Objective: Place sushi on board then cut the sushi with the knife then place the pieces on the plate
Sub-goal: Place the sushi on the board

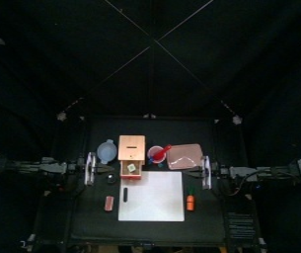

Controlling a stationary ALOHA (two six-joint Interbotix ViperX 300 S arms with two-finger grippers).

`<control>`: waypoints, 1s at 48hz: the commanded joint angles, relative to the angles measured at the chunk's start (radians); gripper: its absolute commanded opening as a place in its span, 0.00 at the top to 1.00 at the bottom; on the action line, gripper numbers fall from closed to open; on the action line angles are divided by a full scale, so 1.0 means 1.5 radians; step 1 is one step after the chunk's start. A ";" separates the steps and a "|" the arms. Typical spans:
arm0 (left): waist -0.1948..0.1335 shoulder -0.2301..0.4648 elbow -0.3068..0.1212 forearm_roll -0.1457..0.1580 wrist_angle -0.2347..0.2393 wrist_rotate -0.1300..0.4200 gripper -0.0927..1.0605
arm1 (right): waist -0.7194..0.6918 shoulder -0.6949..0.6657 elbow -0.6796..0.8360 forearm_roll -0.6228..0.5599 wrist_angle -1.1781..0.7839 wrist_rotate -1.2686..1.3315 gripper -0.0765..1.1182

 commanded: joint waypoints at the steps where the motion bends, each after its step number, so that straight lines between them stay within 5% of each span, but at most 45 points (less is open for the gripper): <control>1: 0.003 0.008 -0.036 0.000 -0.044 0.004 0.84 | -0.002 0.019 -0.030 0.005 -0.008 0.005 0.92; 10: 0.009 0.010 -0.025 -0.001 -0.090 0.002 0.83 | 0.005 0.121 -0.120 0.025 0.002 0.028 0.90; 24: 0.014 0.010 -0.017 -0.002 -0.092 0.001 0.83 | -0.007 0.333 -0.296 0.069 0.055 0.030 0.90; 35: 0.030 0.010 -0.008 -0.011 -0.092 0.005 0.83 | -0.019 0.418 -0.421 0.159 0.209 0.029 0.90; 48: 0.088 0.010 0.015 -0.019 -0.092 0.002 0.83 | -0.047 0.498 -0.552 0.157 0.368 0.028 0.89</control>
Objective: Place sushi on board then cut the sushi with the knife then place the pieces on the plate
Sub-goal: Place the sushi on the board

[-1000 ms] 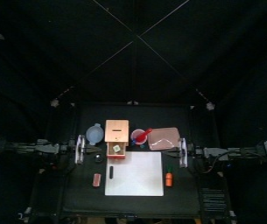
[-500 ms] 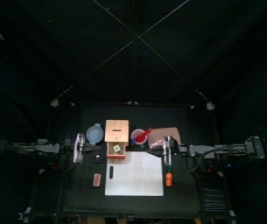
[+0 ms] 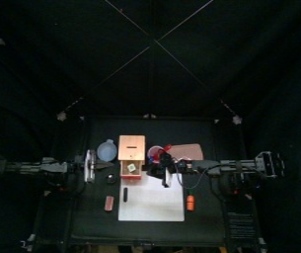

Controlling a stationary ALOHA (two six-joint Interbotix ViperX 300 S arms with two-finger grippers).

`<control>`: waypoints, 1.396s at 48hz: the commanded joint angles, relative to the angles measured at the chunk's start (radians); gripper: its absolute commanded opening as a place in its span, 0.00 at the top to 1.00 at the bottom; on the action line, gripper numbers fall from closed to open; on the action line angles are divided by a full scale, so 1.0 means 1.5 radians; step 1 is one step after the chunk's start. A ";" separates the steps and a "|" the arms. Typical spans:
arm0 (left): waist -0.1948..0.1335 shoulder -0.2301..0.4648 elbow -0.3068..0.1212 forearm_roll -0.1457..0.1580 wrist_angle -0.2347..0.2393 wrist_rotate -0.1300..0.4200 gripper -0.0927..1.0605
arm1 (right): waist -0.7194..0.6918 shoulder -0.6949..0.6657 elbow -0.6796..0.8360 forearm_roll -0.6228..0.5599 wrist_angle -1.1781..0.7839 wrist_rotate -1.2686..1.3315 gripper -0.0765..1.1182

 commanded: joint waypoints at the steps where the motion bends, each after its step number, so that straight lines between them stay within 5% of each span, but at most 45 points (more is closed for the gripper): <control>1: 0.037 0.002 -0.002 -0.012 -0.006 -0.002 0.83 | -0.012 0.026 -0.067 -0.014 0.049 0.000 0.89; 6: 0.074 -0.001 0.004 -0.034 -0.006 -0.002 0.83 | -0.017 0.072 -0.121 -0.027 0.098 0.002 0.88; 23: 0.099 -0.001 0.010 -0.037 -0.006 0.001 0.83 | -0.033 0.225 -0.322 -0.061 0.310 0.004 0.85; 38: 0.133 -0.002 0.021 -0.038 -0.006 0.001 0.83 | -0.035 0.333 -0.404 -0.074 0.331 0.007 0.82; 50: 0.135 -0.002 0.029 -0.039 -0.010 0.000 0.83 | -0.051 0.367 -0.448 -0.085 0.368 0.079 0.57; 62: 0.135 -0.003 0.032 -0.040 -0.010 -0.001 0.83 | -0.047 0.371 -0.449 -0.262 0.444 0.262 0.28; 67: 0.136 -0.003 0.033 -0.040 -0.010 -0.003 0.83 | -0.041 0.382 -0.455 -0.273 0.449 0.337 0.22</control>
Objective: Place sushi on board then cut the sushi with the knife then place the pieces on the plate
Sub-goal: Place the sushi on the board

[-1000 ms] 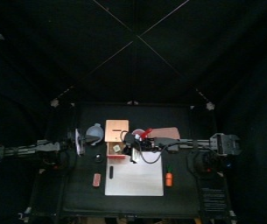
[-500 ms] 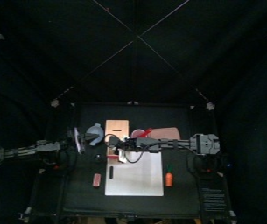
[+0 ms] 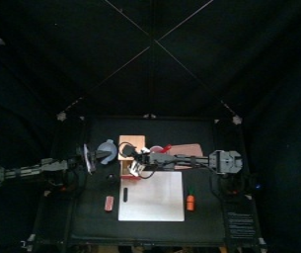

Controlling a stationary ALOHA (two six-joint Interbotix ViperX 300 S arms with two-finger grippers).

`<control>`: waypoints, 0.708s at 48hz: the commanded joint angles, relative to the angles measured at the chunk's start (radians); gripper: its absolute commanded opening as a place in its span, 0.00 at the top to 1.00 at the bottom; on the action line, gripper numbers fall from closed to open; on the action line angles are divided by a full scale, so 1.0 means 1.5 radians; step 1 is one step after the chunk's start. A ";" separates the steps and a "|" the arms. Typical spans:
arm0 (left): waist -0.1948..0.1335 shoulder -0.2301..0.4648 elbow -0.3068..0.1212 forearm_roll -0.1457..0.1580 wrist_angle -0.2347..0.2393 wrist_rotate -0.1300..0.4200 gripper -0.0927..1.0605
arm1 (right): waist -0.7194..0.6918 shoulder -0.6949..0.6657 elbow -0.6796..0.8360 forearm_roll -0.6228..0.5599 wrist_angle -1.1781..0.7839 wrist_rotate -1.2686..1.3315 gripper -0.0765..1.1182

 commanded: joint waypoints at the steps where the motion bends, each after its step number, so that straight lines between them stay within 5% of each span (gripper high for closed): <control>1: 0.003 0.001 -0.008 -0.001 -0.006 -0.001 0.83 | 0.006 -0.005 -0.024 -0.020 0.005 0.073 0.21; 34: 0.003 0.001 0.007 -0.048 -0.007 -0.003 0.83 | 0.013 0.048 -0.030 -0.018 0.006 0.341 0.20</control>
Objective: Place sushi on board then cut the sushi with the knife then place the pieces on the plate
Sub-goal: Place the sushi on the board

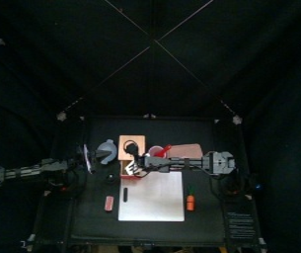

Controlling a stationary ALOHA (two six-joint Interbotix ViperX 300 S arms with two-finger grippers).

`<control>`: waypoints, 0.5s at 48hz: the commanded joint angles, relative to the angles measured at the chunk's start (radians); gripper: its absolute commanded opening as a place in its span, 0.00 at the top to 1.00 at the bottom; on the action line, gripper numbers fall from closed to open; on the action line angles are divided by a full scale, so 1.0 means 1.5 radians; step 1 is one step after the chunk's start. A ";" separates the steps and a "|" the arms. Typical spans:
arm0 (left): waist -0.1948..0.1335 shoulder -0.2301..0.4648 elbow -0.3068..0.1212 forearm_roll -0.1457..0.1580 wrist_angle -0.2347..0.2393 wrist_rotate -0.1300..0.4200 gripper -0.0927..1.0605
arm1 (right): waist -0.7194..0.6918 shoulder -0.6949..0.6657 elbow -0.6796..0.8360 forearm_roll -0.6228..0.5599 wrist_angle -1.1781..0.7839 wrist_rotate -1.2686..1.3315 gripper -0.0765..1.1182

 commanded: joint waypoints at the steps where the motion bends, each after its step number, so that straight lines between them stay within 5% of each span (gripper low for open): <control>1: 0.002 0.001 -0.006 -0.008 -0.007 -0.001 0.83 | 0.001 -0.011 -0.019 -0.001 -0.004 0.013 0.20; 24: 0.002 0.001 -0.003 -0.013 -0.007 0.000 0.83 | 0.000 0.038 -0.064 -0.027 0.018 0.017 0.21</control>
